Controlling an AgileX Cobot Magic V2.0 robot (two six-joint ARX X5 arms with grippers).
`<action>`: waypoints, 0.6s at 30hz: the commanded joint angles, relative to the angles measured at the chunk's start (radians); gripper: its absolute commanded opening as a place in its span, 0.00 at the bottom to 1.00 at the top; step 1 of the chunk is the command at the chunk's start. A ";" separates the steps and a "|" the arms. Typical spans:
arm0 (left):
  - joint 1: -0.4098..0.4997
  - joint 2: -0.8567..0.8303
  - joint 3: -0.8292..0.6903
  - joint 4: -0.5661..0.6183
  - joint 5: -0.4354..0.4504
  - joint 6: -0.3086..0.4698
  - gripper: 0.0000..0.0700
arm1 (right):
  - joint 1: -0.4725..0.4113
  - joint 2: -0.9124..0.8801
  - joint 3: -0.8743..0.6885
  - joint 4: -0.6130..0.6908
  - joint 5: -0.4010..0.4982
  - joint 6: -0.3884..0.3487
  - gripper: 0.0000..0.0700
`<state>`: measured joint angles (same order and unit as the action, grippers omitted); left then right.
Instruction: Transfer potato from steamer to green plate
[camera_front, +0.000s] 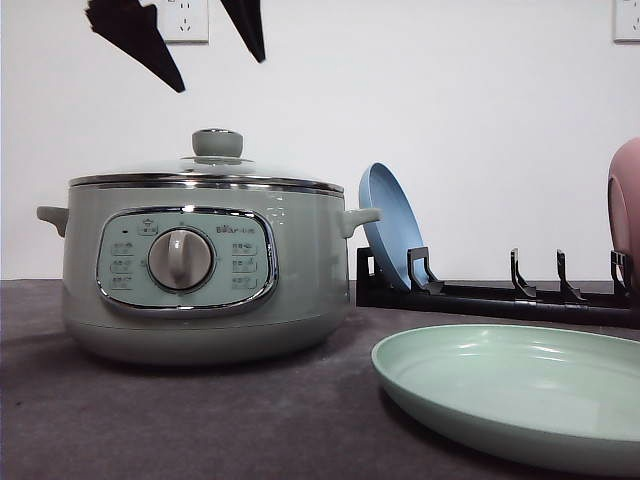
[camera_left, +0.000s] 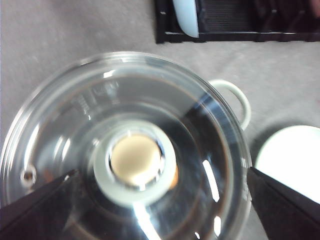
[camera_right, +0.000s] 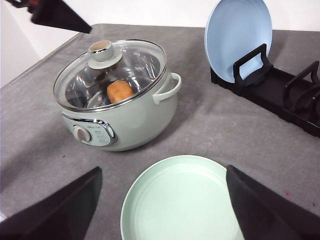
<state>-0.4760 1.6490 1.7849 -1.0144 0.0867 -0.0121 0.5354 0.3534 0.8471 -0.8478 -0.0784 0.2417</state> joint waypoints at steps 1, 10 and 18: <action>-0.008 0.037 0.049 0.003 -0.016 0.020 1.00 | 0.004 0.004 0.005 0.009 0.000 0.012 0.71; -0.010 0.113 0.078 -0.013 -0.049 0.023 1.00 | 0.004 0.004 0.005 0.008 0.001 0.012 0.71; -0.009 0.151 0.078 -0.019 -0.058 0.027 0.98 | 0.004 0.004 0.005 0.009 0.008 0.009 0.71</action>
<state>-0.4793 1.7705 1.8320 -1.0369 0.0314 0.0029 0.5354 0.3534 0.8471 -0.8478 -0.0750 0.2413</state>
